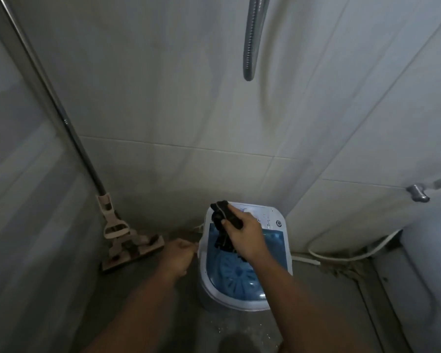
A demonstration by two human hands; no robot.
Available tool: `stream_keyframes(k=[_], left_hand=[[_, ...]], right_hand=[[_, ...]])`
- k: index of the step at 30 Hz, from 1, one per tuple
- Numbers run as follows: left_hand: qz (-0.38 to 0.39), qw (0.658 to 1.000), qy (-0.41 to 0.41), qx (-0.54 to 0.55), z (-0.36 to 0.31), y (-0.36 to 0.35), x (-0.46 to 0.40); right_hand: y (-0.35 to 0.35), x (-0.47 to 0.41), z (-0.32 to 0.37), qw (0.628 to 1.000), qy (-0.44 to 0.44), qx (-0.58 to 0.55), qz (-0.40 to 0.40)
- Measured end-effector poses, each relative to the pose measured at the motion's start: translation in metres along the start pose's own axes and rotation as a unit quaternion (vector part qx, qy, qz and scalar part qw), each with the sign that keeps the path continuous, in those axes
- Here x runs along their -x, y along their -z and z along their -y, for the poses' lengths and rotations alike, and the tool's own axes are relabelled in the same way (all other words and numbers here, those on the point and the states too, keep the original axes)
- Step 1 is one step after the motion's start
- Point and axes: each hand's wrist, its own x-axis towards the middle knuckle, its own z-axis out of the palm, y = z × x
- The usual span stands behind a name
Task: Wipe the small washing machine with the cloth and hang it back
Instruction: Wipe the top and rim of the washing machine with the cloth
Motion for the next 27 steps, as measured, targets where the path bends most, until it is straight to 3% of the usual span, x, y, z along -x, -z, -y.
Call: stream_keyframes(k=[5,9,15,22,27], left_hand=[[-0.020,0.999,-0.048,-0.015,0.010,-0.017,-0.032],[-0.033,0.998,-0.059,0.002,0.032,-0.029,-0.049],[-0.020,0.996,-0.070,0.045,0.056,-0.041,-0.069],[-0.016,0.996,-0.072,0.054,0.067,-0.042,-0.083],[-0.015,0.995,-0.076,0.058,0.064,-0.042,-0.086]], right_hand=[[-0.015,-0.056,-0.011,0.977,0.011,0.208,0.044],[-0.031,-0.056,-0.032,0.937,0.026,0.346,0.025],[-0.044,-0.052,-0.052,0.929,0.078,0.360,-0.042],[-0.045,-0.063,-0.054,0.924,0.122,0.360,-0.036],[-0.053,-0.054,-0.053,0.892,0.200,0.405,-0.004]])
